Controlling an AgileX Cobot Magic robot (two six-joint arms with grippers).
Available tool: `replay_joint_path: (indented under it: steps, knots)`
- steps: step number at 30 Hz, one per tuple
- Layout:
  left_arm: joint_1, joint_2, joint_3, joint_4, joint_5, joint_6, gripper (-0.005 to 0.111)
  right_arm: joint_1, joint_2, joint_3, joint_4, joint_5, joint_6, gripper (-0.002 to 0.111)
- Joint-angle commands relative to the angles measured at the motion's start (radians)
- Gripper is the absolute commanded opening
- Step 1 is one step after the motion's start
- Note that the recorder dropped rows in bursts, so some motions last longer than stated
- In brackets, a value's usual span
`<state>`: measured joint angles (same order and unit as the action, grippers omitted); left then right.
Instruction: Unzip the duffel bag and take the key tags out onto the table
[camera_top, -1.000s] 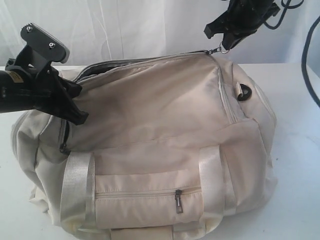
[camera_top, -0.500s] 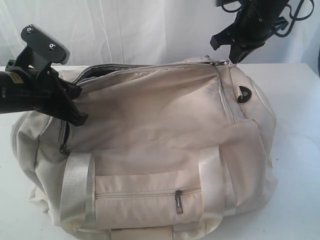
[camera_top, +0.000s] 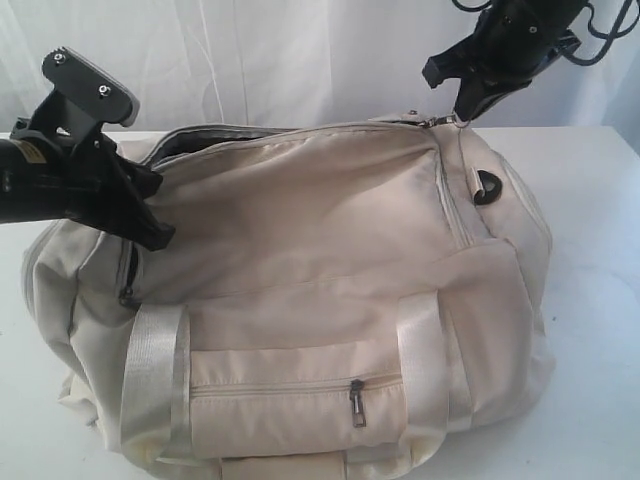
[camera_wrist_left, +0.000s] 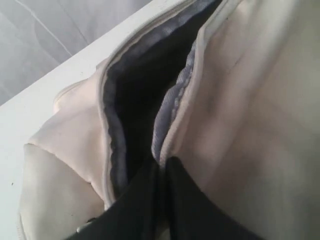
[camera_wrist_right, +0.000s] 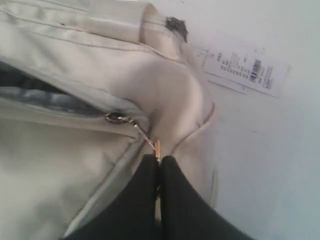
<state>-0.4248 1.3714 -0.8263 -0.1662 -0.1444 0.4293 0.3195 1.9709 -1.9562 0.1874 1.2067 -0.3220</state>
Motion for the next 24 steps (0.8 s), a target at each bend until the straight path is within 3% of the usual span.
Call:
replay_joint_path:
  steps: [1, 5, 10, 17, 24]
  knots:
    - [-0.002, -0.021, -0.079, -0.011, 0.144, -0.004, 0.036, -0.011, -0.013, 0.006, 0.105, -0.049, -0.083, 0.000]
    - [-0.052, -0.021, -0.191, -0.011, 0.304, -0.004, 0.064, -0.011, -0.013, 0.006, 0.106, -0.055, -0.085, 0.000]
    - [-0.116, -0.002, -0.325, -0.011, 0.388, -0.019, 0.063, -0.011, -0.013, 0.006, 0.104, -0.040, -0.081, 0.000]
    - [-0.106, 0.244, -0.675, -0.008, 0.726, -0.016, 0.063, -0.011, -0.015, 0.006, 0.059, 0.010, -0.044, 0.000]
    - [-0.106, 0.471, -0.947, -0.182, 0.791, 0.233, 0.063, -0.011, -0.017, 0.027, -0.008, 0.014, -0.009, 0.000]
